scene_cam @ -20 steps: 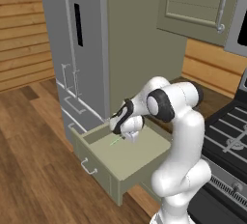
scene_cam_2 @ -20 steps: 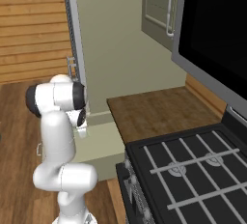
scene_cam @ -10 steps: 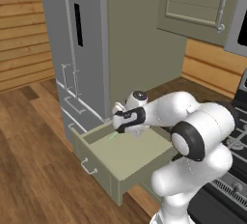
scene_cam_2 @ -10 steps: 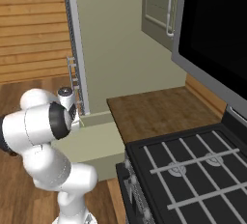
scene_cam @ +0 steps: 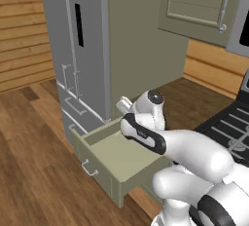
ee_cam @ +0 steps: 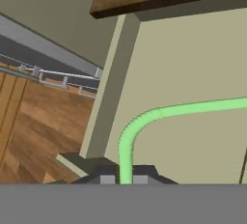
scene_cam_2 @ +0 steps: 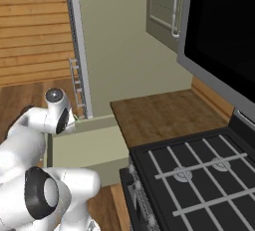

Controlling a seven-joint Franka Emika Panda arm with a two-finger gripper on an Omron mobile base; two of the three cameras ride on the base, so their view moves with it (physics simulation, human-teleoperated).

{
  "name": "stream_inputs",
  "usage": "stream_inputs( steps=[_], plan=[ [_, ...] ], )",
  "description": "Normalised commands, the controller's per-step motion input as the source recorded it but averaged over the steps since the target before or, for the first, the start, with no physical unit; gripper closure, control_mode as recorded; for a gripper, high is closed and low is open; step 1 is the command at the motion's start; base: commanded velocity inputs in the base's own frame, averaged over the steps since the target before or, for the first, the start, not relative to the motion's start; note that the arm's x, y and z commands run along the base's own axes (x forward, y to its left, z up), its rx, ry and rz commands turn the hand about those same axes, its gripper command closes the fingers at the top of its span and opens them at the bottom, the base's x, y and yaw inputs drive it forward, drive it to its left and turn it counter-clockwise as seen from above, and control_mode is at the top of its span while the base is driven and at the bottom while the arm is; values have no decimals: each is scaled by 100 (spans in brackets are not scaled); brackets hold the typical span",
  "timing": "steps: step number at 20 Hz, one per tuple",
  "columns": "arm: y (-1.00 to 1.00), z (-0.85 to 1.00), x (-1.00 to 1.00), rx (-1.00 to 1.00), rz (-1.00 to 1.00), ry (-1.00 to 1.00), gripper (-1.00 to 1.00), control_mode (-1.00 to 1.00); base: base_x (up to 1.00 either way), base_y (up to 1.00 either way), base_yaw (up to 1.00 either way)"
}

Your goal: Take a straw from the drawer in front and place it inside the glass cup on the dining counter.

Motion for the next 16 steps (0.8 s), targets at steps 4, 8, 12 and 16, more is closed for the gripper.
stream_inputs(
  steps=[4,8,12,16],
  plan=[
    [0,100,-34,0,12,-3,100,-100,0,0,0],
    [0,83,-34,0,12,-7,100,-100,0,0,0],
    [-9,41,-47,0,11,-12,100,-100,0,0,0],
    [-10,7,-29,0,12,-4,100,-100,0,0,0]
  ],
)
